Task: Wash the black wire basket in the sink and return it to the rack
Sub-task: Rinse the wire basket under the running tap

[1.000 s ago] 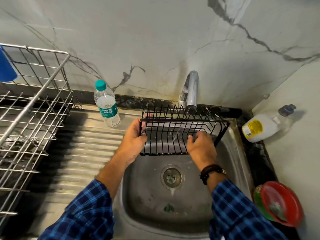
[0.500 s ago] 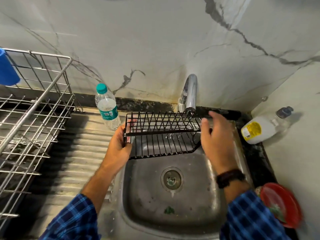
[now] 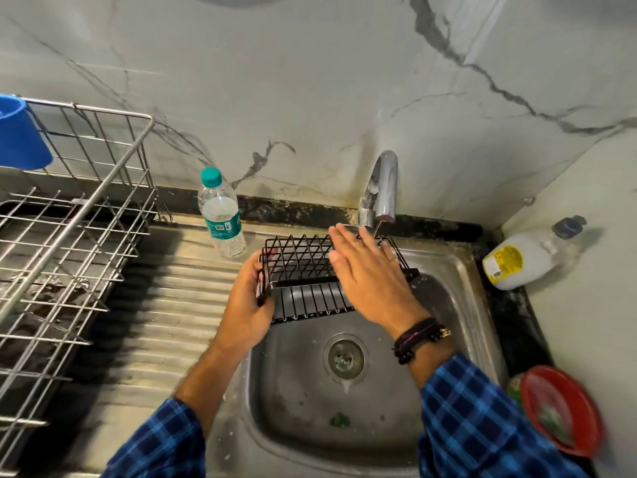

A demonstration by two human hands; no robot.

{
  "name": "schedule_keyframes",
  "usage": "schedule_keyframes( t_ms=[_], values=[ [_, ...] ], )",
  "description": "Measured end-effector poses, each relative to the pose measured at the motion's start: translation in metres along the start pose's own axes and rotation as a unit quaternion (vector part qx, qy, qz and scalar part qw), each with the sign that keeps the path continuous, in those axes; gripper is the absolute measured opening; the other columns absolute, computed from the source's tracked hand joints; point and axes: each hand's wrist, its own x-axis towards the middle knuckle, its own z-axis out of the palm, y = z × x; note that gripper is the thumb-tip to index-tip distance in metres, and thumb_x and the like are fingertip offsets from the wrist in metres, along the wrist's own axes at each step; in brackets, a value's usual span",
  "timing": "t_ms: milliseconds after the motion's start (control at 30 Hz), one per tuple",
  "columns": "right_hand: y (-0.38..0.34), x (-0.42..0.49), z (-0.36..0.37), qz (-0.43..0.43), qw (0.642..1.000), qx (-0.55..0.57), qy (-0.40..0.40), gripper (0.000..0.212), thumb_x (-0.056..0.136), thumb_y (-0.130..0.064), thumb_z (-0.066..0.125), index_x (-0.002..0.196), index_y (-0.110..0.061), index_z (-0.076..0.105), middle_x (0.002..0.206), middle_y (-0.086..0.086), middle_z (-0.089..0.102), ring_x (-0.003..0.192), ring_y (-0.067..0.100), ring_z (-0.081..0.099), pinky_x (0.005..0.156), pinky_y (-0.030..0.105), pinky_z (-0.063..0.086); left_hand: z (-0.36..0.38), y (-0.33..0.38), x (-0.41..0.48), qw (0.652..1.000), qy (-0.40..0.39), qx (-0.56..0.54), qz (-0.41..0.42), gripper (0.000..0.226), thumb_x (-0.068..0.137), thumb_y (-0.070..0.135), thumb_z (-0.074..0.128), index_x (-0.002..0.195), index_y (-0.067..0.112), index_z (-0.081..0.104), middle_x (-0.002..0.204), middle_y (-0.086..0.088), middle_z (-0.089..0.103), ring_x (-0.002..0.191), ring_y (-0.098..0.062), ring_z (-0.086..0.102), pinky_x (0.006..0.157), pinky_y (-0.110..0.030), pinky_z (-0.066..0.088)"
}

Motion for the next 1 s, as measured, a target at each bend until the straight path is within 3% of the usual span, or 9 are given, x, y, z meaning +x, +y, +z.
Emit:
schedule_keyframes(
  t_ms=[67,167,267,400,567,667,733,867,1000],
  values=[
    [0.023,-0.001,0.003,-0.005,1.0,0.002,0.029,0.063,0.1,-0.062,0.005,0.158,-0.038,0.007,0.167,-0.007,0.004,0.154,0.017,0.004,0.125,0.053,0.01,0.004,0.003,0.0,1.0,-0.003,-0.025,-0.01,0.066,0.082,-0.03,0.054,0.141,-0.001,0.044,0.138,-0.013,0.058,0.134,-0.019,0.052,0.118,-0.037,0.037],
    [0.053,-0.004,-0.001,0.099,0.992,0.051,0.063,0.072,0.096,-0.069,0.004,0.158,-0.034,0.014,0.166,0.003,0.014,0.153,0.026,0.012,0.122,0.055,0.019,-0.001,0.001,-0.002,1.0,0.003,-0.011,-0.016,0.07,0.083,-0.028,0.051,0.142,0.01,0.046,0.139,-0.003,0.058,0.136,-0.011,0.05,0.118,-0.028,0.034],
    [0.062,-0.006,-0.011,0.253,0.929,0.266,0.052,0.065,0.104,-0.059,0.019,0.153,-0.02,0.037,0.158,0.012,0.038,0.143,0.03,0.04,0.117,0.049,0.029,-0.008,0.001,-0.004,0.998,0.023,-0.035,-0.049,0.076,0.08,-0.031,0.044,0.143,0.012,0.046,0.139,0.002,0.059,0.136,-0.006,0.049,0.117,-0.023,0.034],
    [0.047,-0.004,-0.023,0.2,0.855,0.463,0.118,0.04,0.104,-0.047,0.044,0.133,-0.024,0.059,0.135,-0.002,0.06,0.107,0.015,0.066,0.09,0.034,0.052,-0.008,0.001,-0.001,0.995,0.044,-0.02,-0.092,0.071,0.085,-0.027,0.041,0.142,0.016,0.046,0.135,0.011,0.059,0.128,0.008,0.049,0.112,-0.01,0.031],
    [0.05,-0.008,-0.04,0.143,0.863,0.473,0.099,0.017,0.097,-0.036,0.058,0.091,-0.02,0.059,0.091,-0.006,0.055,0.078,0.01,0.055,0.075,0.029,0.043,-0.014,-0.008,0.003,0.991,-0.006,0.055,-0.121,0.065,0.095,-0.009,0.05,0.133,0.042,0.038,0.124,0.031,0.048,0.112,0.033,0.039,0.1,0.001,0.029],
    [0.049,-0.014,-0.041,0.135,0.856,0.482,0.131,0.014,0.093,-0.033,0.064,0.084,-0.025,0.057,0.087,-0.007,0.055,0.084,0.004,0.058,0.075,0.032,0.043,-0.017,-0.011,-0.002,0.985,-0.079,0.051,-0.147,0.049,0.095,0.007,0.065,0.128,0.033,0.039,0.119,0.011,0.059,0.102,0.018,0.056,0.087,-0.012,0.05],
    [0.047,-0.02,-0.04,0.132,0.853,0.48,0.158,0.023,0.097,-0.037,0.059,0.078,-0.025,0.055,0.079,-0.009,0.054,0.076,0.007,0.055,0.07,0.031,0.039,-0.022,-0.008,-0.009,0.963,-0.135,-0.048,-0.227,0.067,0.09,0.013,0.073,0.139,0.028,0.031,0.128,0.003,0.06,0.107,0.006,0.062,0.093,-0.018,0.053],
    [0.037,-0.024,-0.042,0.118,0.885,0.415,0.173,0.041,0.103,-0.045,0.047,0.072,-0.019,0.055,0.057,-0.007,0.038,0.051,0.01,0.035,0.053,0.026,0.032,-0.04,-0.01,-0.023,0.919,-0.183,-0.21,-0.279,0.085,0.08,0.043,0.079,0.147,0.056,0.028,0.159,0.009,0.028,0.145,-0.017,0.032,0.117,-0.054,0.031],
    [0.021,-0.023,-0.047,0.091,0.929,0.325,0.153,0.043,0.103,-0.043,0.048,0.073,-0.014,0.058,0.051,-0.008,0.04,0.041,0.001,0.036,0.043,0.012,0.03,-0.01,0.009,-0.011,0.949,-0.172,-0.037,-0.263,0.04,0.097,0.055,0.055,0.135,0.057,0.044,0.139,0.03,0.049,0.133,0.002,0.043,0.108,-0.025,0.04]
  ],
)
